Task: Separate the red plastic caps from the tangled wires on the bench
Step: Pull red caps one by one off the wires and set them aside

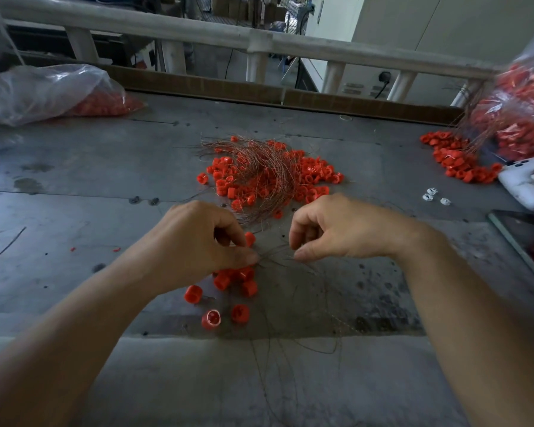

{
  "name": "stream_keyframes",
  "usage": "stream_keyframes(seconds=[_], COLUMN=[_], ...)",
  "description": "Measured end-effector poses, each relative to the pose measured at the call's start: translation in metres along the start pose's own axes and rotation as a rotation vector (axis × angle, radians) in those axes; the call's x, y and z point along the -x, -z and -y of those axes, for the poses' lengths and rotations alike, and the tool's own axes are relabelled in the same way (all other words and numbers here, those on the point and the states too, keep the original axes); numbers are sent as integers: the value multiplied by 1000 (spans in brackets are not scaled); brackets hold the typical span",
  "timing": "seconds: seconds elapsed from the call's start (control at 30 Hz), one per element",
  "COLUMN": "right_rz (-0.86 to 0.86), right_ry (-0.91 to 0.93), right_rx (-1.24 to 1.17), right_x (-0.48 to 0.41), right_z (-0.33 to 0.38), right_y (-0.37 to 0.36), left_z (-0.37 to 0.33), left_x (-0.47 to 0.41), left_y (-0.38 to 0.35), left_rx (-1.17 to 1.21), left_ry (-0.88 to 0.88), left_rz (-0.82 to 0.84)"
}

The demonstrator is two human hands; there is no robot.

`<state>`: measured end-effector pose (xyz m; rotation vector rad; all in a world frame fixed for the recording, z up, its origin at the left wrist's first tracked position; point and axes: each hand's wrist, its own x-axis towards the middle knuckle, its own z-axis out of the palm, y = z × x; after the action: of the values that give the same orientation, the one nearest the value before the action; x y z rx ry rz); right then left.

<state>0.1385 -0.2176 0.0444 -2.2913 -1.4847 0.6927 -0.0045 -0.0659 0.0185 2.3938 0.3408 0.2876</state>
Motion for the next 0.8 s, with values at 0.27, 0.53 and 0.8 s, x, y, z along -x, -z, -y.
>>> stream_keyframes(seconds=[0.27,0.53,0.8], right_rz=[-105,-392,-513], right_ry=[24,7,-21], right_rx=[-31,-124,-165], right_x=[5,6,5], right_z=[-1,-6,-8], right_y=[10,17,19], left_z=[18,37,46], left_x=[-7,-21,-30], left_y=[22,23,5], left_rx=[80,-15,-267], left_ry=[135,226,147], left_rz=[-376,-485,-317])
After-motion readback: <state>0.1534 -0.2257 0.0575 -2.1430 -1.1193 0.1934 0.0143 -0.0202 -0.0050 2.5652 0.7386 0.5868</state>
